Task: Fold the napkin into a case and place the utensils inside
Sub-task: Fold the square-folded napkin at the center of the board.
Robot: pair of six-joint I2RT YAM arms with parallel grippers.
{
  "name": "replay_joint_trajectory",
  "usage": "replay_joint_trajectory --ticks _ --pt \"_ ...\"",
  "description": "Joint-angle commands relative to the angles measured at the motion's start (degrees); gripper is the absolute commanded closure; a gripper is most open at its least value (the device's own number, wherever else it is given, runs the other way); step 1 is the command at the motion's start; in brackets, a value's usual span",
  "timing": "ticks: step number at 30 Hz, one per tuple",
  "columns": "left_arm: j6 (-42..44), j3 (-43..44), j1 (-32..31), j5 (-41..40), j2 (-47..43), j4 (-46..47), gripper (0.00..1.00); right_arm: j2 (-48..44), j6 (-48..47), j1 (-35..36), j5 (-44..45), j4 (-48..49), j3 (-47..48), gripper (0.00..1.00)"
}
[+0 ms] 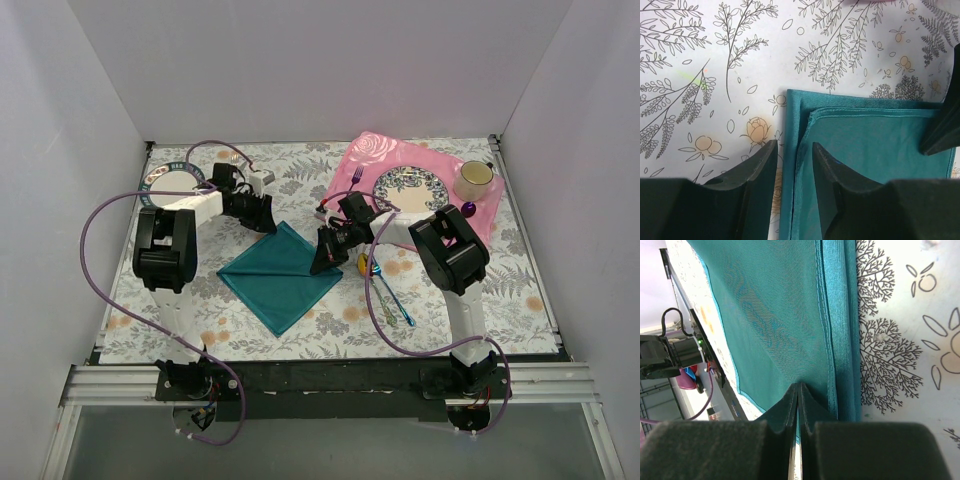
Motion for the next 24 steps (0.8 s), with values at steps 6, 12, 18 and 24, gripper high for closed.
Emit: replay_joint_trajectory --ticks 6,12,18,24 --pt "-1.96 2.77 -1.49 0.33 0.62 2.76 0.69 0.98 -1.37 0.06 3.25 -1.42 -0.37 0.94" --pt "-3.1 3.47 -2.73 0.59 1.06 3.37 0.76 1.07 -1.28 0.06 3.16 -1.42 -0.37 0.94" --pt "-3.63 3.65 -3.52 0.24 1.06 4.25 0.84 0.99 -1.37 0.15 3.07 -1.16 -0.54 0.94" --pt "-4.16 3.38 -3.6 -1.87 0.62 4.96 0.74 1.07 -1.19 0.15 2.99 -1.16 -0.63 0.94"
